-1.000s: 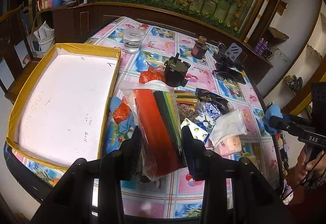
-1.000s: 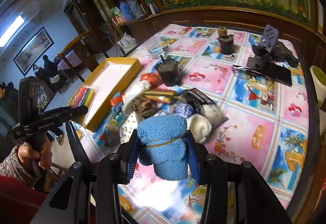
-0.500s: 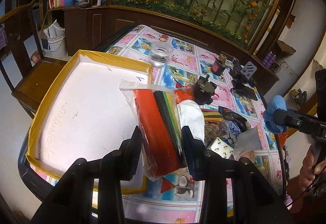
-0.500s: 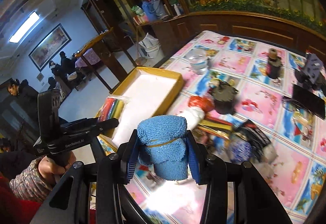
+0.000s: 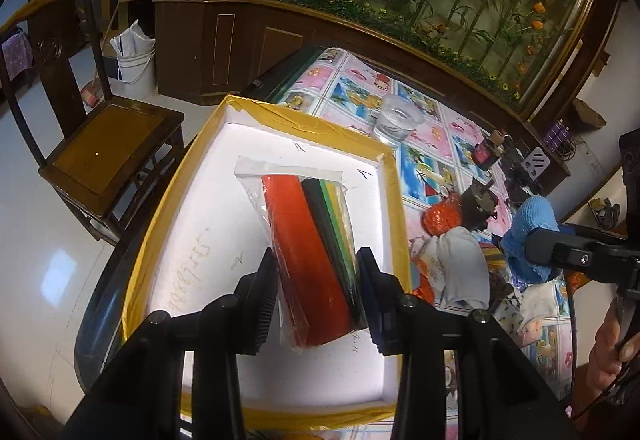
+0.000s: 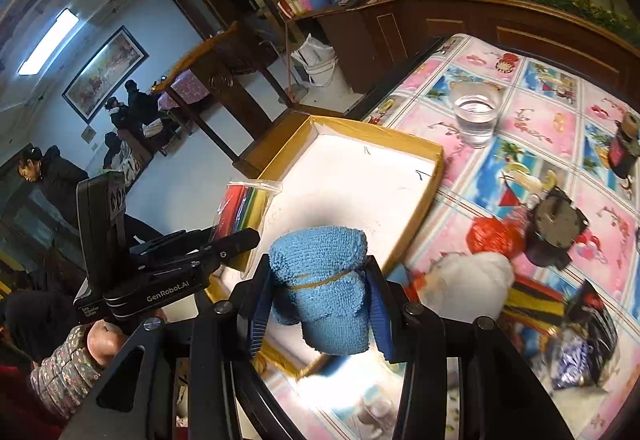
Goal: Organize soft objects
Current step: 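Lower the sponge bag into the box with left while right lowers the blue glove beside it, then move the left gripper back to the pile and grasp the white cloth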
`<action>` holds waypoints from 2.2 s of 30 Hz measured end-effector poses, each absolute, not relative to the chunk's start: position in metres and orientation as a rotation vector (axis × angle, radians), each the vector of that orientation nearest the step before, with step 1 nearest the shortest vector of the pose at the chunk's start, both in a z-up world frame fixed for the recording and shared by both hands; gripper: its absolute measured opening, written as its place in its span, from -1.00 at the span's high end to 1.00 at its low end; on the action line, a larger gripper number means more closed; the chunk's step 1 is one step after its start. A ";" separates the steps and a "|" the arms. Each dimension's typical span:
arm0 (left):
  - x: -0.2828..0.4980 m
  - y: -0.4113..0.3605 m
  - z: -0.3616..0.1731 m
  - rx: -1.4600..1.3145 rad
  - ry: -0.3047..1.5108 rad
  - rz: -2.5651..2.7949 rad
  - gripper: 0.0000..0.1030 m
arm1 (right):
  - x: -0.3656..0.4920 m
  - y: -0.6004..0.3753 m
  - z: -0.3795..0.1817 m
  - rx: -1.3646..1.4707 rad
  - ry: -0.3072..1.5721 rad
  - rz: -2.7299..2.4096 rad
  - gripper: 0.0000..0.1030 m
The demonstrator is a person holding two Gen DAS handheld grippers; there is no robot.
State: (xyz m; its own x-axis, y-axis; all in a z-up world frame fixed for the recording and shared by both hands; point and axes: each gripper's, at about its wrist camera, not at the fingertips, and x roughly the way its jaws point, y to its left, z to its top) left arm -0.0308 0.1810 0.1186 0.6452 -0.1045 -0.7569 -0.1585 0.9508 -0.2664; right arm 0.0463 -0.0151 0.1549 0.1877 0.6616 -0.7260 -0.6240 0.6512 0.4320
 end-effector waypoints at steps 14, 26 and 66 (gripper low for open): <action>0.074 0.232 0.079 -0.306 1.003 0.030 0.27 | 0.173 0.092 0.079 0.113 1.190 0.717 0.09; 0.096 0.230 0.057 -0.313 1.033 0.052 0.27 | 0.210 0.110 0.040 0.127 1.235 0.632 -0.01; 0.002 0.139 0.092 -0.362 0.944 -0.014 -0.18 | 0.101 -0.070 0.031 0.241 1.297 0.731 -0.40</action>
State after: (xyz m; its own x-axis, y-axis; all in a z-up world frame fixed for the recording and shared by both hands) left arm 0.0016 0.1385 0.0920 0.5914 -0.1687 -0.7886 -0.1447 0.9398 -0.3096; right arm 0.1009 -0.0695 0.0310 0.0861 0.6122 -0.7860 -0.3549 0.7560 0.5500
